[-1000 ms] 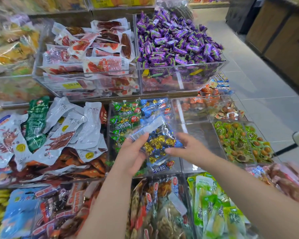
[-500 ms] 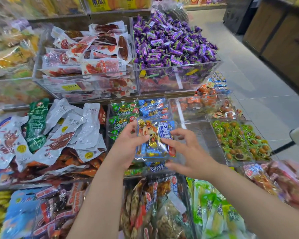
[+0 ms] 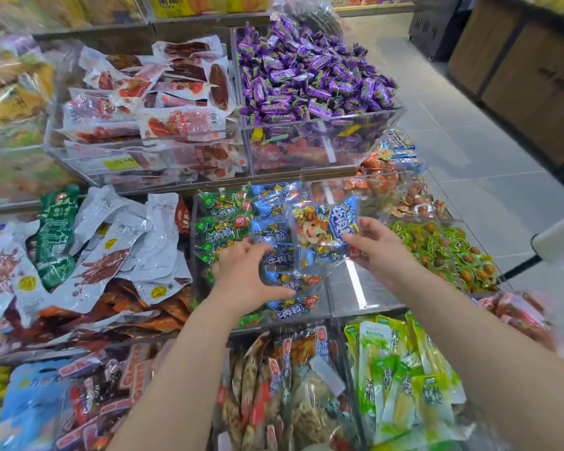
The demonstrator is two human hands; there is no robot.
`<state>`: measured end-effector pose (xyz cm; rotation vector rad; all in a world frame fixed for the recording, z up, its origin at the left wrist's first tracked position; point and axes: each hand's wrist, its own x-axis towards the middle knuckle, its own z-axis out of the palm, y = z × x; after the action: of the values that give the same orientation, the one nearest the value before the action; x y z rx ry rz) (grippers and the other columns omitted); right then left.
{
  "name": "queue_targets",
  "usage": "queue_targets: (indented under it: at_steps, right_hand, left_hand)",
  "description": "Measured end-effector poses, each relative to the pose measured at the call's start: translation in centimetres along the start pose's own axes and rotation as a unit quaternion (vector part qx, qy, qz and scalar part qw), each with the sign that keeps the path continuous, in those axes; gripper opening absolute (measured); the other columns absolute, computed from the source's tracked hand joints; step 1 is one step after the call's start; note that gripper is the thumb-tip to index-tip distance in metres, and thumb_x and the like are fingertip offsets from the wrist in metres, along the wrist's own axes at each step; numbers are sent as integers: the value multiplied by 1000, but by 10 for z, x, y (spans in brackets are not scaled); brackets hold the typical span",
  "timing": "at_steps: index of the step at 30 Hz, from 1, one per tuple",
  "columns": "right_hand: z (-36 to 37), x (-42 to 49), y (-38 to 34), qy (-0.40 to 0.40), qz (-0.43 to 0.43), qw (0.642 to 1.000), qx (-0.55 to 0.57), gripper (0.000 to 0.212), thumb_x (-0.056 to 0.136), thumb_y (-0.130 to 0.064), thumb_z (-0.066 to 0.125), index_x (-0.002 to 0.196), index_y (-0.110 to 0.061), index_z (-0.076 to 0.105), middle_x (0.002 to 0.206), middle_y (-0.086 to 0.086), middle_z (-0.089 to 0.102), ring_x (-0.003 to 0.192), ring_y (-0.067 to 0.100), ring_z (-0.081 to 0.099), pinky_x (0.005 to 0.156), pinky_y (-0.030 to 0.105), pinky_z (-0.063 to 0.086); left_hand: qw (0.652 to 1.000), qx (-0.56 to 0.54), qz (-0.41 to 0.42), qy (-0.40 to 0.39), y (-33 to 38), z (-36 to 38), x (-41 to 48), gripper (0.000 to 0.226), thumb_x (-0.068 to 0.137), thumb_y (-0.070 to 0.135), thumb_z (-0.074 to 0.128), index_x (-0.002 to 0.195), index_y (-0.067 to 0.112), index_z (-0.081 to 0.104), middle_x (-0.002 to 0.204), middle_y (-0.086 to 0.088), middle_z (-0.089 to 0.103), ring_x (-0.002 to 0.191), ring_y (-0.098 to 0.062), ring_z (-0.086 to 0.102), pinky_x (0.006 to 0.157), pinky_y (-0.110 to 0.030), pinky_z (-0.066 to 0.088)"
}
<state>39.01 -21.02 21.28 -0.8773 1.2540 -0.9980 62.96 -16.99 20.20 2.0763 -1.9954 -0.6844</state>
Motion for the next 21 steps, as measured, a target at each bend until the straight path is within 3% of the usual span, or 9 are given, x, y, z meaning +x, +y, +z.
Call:
queue_targets:
  at_steps: [3,6,9,10,12,14,17,19,21]
  right_hand:
    - [-3,3,-1,-23,-20,1000,-5,25,82,-4,67,93,-25,57,83,-1,58,69,12,57,64,21,47]
    - [-9,1,-5,-94,-53,992,-72,31,79,1,68,97,-24,62,84,6,61,73,14,57,61,18,49]
    - [-9,-6,-7,-181,-81,955,-221,33,76,1,73,90,-26,62,84,5,52,80,15,49,74,26,44]
    - [-6,-8,-8,-201,-102,934,-277,32,75,-1,74,85,-28,60,81,-1,51,79,12,48,75,25,43]
    - [1,-12,-12,-220,-152,889,-373,29,77,-7,74,85,-32,61,80,-14,54,77,4,49,72,11,40]
    - [5,-15,-19,-253,-201,829,-457,22,80,-11,72,98,-24,67,87,-19,56,78,-5,49,70,5,36]
    - [13,-18,-24,-299,-199,753,-551,24,82,-16,68,106,-18,66,95,-8,59,88,7,54,78,20,42]
    - [28,-21,-17,-269,-216,697,-629,30,86,-20,61,115,-25,61,105,-3,58,99,15,54,77,28,43]
    - [47,-25,-1,-234,-254,618,-706,40,88,-15,53,126,-28,53,110,3,54,105,23,52,77,31,44]
  left_hand:
    - [996,89,22,-2,2,19,10,101,62,75,68,145,45,18,142,0,26,129,-25,21,104,-46,24]
    - [990,121,27,75,5,23,22,103,69,70,67,148,45,5,144,-5,15,132,-28,12,108,-48,19]
    - [969,201,113,86,1,16,34,89,79,48,68,150,39,14,159,-1,-3,145,-26,-14,114,-55,-5]
    - [959,231,148,69,-2,14,38,78,85,39,63,150,35,19,162,1,0,147,-25,-13,114,-55,-10]
    - [958,229,169,44,-9,9,43,67,90,41,56,149,30,26,161,3,15,149,-20,2,115,-53,-9]
    - [971,166,167,43,-14,5,48,79,81,54,65,147,29,31,152,2,35,143,-19,26,118,-48,4]
    - [983,78,166,11,-12,1,55,110,65,59,78,152,27,18,142,0,45,130,-23,40,110,-39,30]
    - [979,106,176,-13,-6,1,62,114,65,63,76,153,23,17,143,-2,41,132,-24,36,109,-39,29]
    - [973,137,182,-43,0,0,68,104,67,63,74,151,26,25,152,-2,27,140,-26,23,113,-41,18]
